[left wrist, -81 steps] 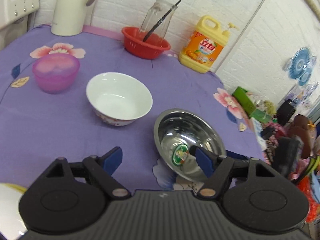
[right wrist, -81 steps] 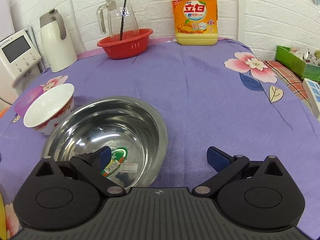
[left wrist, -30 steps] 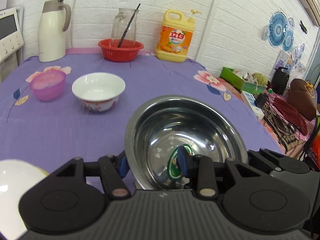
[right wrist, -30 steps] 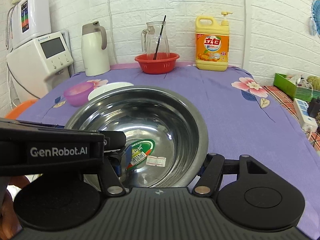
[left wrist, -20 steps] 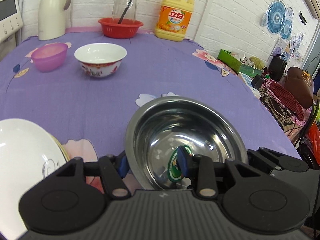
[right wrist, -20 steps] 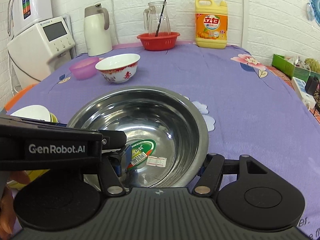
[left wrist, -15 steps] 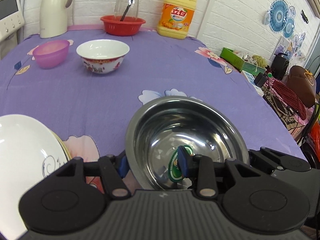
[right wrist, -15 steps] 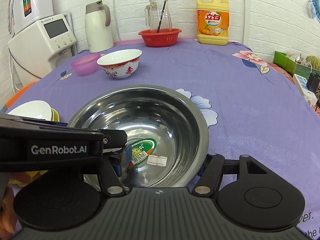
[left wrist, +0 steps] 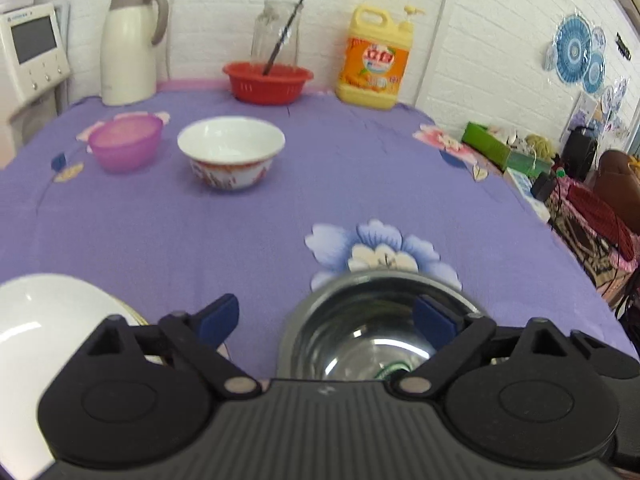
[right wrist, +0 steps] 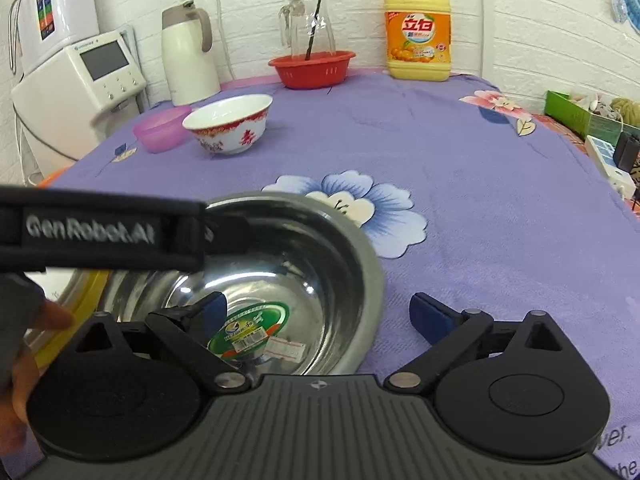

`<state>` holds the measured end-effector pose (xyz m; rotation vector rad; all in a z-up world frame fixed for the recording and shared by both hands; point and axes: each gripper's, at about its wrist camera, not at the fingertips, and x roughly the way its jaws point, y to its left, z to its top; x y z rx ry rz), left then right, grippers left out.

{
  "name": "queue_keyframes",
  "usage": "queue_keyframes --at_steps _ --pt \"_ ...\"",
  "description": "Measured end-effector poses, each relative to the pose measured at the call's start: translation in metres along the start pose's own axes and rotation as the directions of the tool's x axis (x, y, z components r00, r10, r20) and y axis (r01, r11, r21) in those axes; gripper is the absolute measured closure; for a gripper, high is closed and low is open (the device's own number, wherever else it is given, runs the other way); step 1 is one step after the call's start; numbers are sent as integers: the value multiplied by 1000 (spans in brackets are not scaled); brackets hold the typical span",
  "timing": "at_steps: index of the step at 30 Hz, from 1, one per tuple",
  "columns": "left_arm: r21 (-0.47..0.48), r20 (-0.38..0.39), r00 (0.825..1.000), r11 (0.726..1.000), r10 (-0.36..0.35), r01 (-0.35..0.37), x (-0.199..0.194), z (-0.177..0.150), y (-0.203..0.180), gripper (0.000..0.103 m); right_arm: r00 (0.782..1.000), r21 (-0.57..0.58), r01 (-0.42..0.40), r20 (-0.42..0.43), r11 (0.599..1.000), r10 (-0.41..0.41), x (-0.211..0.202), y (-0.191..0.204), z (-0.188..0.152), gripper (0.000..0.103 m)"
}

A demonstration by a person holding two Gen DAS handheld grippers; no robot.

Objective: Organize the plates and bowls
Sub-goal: 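Lower the steel bowl onto the plate stack and open both grippers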

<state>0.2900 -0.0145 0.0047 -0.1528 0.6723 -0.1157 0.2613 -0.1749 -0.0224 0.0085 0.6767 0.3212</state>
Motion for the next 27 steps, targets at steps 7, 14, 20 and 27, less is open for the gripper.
queue_keyframes --at_steps 7,14,20,27 --pt "-65 94 995 998 15 -9 -28 19 22 5 995 30 43 93 999 -46 -33 -17 9 0" --pt "-70 109 994 997 20 -12 -39 19 35 5 995 10 32 95 999 -33 -33 -21 21 0" --pt "-70 106 994 998 14 -7 -36 23 44 5 992 -97 63 114 993 -52 -30 -13 43 0" --pt "-75 107 993 997 42 -34 -23 37 58 5 990 -199 62 138 978 -34 -20 -4 79 0"
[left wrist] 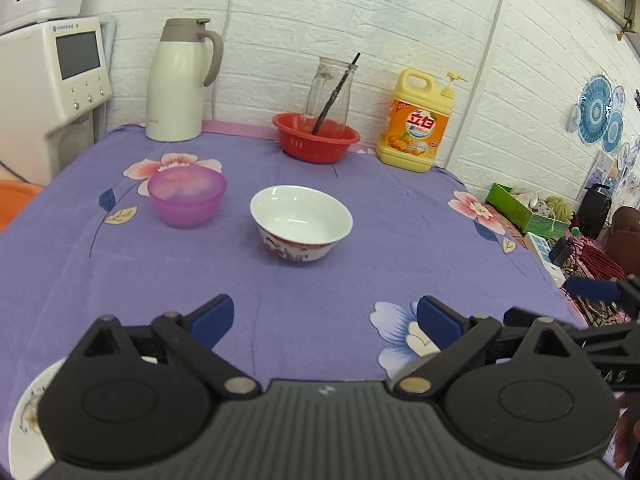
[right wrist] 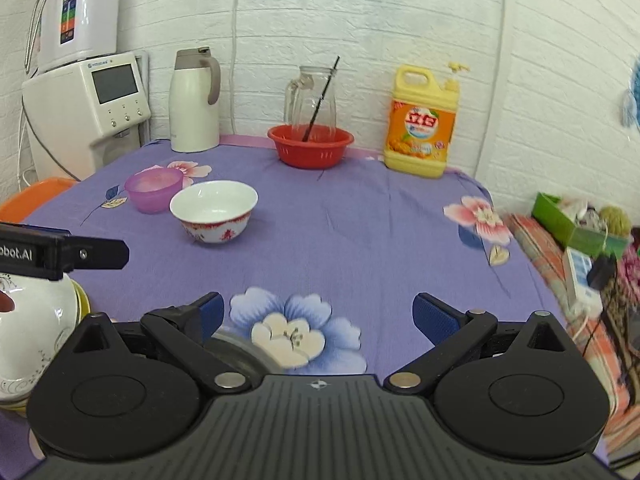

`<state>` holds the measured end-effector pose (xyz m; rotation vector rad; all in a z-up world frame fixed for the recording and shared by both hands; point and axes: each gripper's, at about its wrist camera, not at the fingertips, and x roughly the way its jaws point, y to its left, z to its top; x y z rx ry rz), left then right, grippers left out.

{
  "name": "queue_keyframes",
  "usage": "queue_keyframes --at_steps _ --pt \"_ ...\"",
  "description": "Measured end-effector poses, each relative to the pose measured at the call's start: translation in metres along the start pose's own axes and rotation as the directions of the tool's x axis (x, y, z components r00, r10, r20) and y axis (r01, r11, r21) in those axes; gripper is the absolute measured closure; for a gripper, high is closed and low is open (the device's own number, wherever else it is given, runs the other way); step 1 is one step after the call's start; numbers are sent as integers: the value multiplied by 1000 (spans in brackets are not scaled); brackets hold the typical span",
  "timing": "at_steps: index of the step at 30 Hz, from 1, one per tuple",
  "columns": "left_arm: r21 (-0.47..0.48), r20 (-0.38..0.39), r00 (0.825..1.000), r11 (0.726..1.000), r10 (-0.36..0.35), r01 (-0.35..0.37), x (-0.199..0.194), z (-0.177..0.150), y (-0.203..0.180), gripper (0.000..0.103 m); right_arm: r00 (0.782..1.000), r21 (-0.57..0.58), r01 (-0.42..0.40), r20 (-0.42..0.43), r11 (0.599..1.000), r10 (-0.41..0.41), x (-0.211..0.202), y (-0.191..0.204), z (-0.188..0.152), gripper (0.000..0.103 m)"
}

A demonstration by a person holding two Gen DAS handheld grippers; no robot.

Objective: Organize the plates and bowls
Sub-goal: 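Lower the steel bowl onto the plate stack and open both grippers, then grasp the rim of the white patterned bowl with the left gripper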

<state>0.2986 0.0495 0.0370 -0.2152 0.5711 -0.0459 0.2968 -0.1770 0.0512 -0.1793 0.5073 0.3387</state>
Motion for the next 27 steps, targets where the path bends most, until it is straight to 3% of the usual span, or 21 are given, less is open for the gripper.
queue_keyframes --at_steps 4,10,18,27 --pt "4 6 1000 1000 18 -18 9 10 8 5 999 -37 -26 17 999 27 10 1 24 0" --pt "-11 -5 999 999 38 -39 30 27 23 5 992 -56 -127 -13 990 127 52 7 59 0" --pt "-241 -85 995 968 49 -68 96 66 63 5 968 -8 -218 -133 976 215 138 21 84 0" --pt "-389 -200 979 913 47 -123 156 66 80 5 945 -18 -246 -228 969 236 206 27 81 0"
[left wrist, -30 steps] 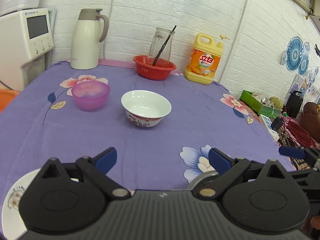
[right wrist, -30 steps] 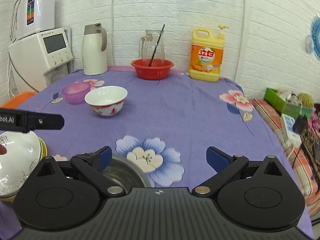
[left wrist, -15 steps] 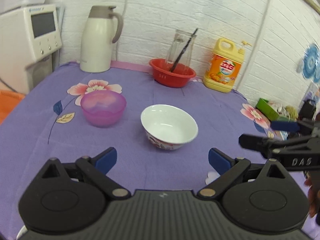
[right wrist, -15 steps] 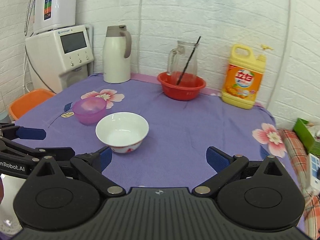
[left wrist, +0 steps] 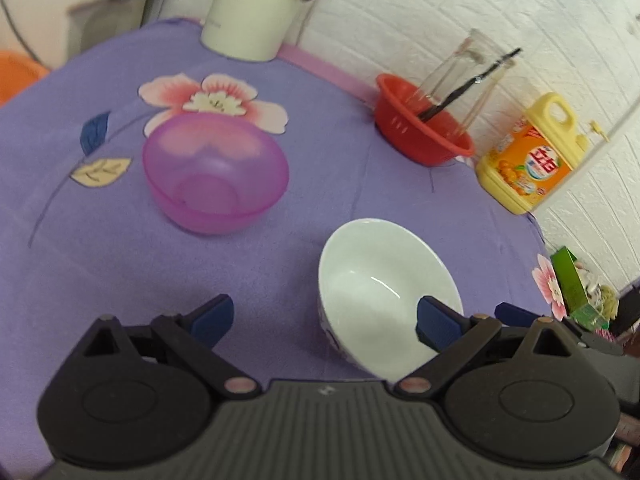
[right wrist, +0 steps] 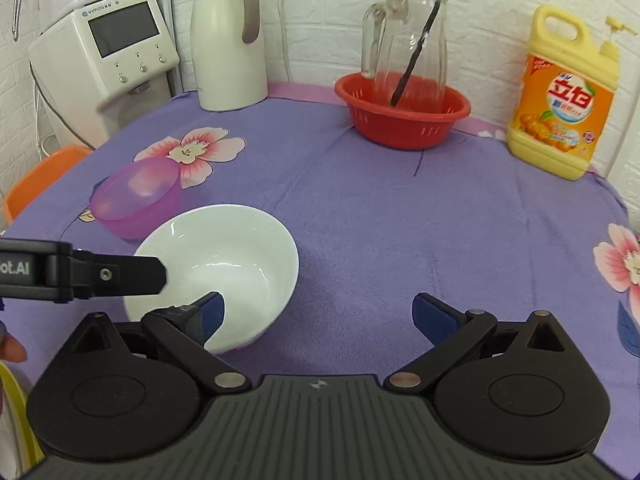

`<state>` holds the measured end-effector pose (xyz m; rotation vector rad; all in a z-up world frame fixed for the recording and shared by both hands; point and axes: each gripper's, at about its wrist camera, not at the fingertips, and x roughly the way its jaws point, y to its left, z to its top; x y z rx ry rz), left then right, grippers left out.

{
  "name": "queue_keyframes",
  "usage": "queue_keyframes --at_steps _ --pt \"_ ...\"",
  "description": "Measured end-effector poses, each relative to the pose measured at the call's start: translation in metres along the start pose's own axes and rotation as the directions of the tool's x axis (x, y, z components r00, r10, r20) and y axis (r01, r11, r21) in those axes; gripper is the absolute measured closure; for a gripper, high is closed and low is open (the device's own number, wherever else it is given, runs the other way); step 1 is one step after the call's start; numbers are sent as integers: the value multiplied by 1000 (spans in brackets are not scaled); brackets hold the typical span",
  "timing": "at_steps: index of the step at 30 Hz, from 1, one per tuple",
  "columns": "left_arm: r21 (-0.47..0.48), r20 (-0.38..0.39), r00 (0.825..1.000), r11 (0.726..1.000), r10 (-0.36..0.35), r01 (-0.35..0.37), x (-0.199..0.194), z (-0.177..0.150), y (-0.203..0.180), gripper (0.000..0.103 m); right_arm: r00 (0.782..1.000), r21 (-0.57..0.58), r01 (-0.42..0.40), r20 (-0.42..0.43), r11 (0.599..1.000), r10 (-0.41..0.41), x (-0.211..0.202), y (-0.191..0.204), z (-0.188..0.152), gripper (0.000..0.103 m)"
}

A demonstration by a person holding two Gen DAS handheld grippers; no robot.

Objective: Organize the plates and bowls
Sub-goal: 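Grasp the rim of the white patterned bowl with the left gripper, then lift the white bowl with the left gripper and carry it to the steel bowl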

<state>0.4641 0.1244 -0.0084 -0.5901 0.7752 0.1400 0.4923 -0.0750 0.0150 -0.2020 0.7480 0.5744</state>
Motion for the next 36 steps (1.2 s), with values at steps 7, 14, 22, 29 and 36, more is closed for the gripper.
queue_keyframes --at_steps 7,14,22,29,36 --pt "-23 -11 999 999 41 -41 18 4 0 5 996 -21 -86 -29 996 85 37 -5 7 0" --pt "38 9 997 997 72 -72 24 2 -9 12 990 -14 -143 -23 990 143 51 -11 4 0" --pt "73 15 999 996 42 -43 25 -2 -12 32 992 -47 -129 -1 991 129 45 -4 2 0" --pt "158 9 1000 987 20 -21 23 -6 -23 65 990 -101 -140 -6 985 140 36 10 -1 5" --pt "200 17 1000 980 0 -4 2 -14 -35 69 994 -109 -105 -7 988 105 16 23 -3 18"
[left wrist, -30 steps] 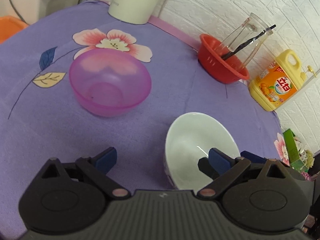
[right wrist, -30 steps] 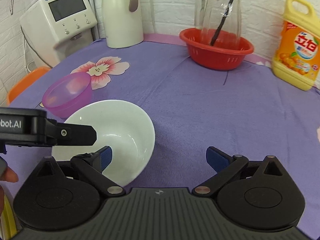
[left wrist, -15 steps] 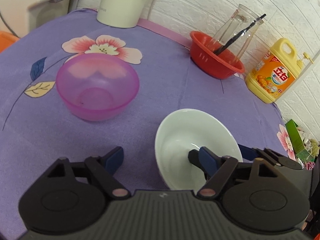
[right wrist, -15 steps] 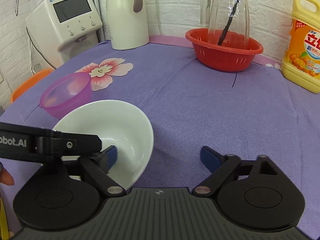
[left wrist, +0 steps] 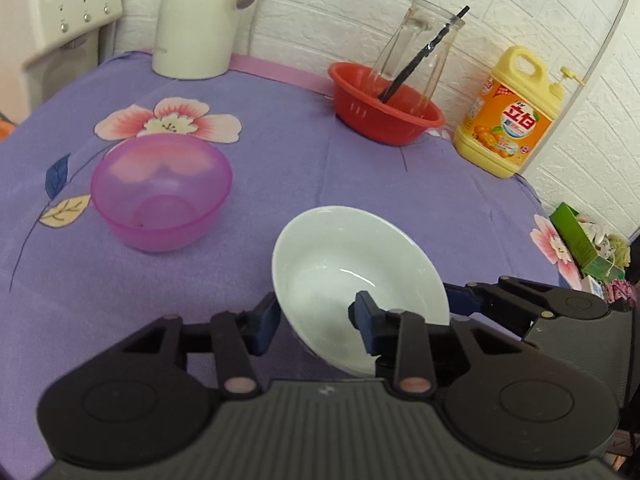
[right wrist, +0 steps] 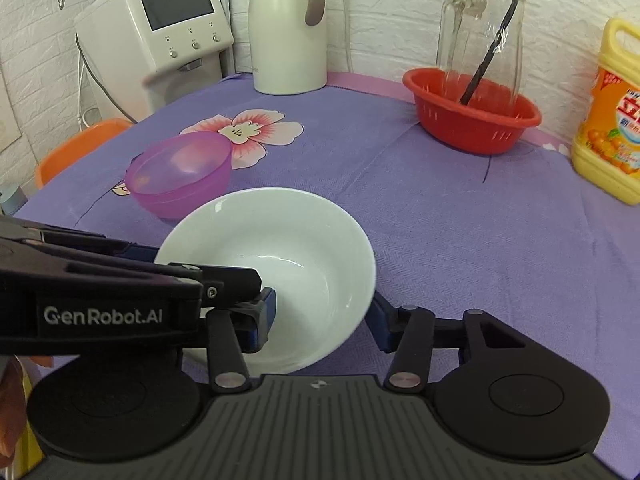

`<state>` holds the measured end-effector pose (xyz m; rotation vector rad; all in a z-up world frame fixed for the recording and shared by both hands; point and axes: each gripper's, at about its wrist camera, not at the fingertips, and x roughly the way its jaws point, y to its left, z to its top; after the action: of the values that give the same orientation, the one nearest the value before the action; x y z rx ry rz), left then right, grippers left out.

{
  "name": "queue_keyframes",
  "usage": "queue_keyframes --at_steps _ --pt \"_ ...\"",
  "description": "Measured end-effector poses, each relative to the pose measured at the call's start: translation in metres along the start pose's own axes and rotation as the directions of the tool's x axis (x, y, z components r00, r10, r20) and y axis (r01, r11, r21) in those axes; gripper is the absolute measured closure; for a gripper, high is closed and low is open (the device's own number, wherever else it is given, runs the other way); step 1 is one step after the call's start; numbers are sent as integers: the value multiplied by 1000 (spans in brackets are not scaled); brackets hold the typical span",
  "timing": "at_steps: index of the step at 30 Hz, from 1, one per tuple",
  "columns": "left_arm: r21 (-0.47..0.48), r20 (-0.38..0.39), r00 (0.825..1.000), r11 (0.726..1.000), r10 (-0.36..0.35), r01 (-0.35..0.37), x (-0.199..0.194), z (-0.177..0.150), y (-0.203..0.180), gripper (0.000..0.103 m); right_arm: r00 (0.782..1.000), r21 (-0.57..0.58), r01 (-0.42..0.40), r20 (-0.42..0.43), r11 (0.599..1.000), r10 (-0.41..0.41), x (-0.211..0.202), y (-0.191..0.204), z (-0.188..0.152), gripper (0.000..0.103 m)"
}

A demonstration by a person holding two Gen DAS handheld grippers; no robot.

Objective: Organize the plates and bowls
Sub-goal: 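Lift the white bowl with the left gripper and carry it to the steel bowl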

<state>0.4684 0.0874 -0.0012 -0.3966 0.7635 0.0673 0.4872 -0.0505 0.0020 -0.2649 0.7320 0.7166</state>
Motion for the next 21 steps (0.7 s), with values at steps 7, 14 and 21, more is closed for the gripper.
queue_keyframes --at_steps 7,14,21 --pt "-22 -6 999 999 -39 38 -20 -15 -3 69 999 20 32 -9 999 -32 -22 9 -11 18" --pt "-6 19 996 997 -82 83 -57 -33 -15 69 998 20 57 12 998 -58 -57 22 -21 18" --pt "46 29 989 988 -148 147 -98 -69 -37 68 993 43 114 33 993 -116 -107 32 -48 17"
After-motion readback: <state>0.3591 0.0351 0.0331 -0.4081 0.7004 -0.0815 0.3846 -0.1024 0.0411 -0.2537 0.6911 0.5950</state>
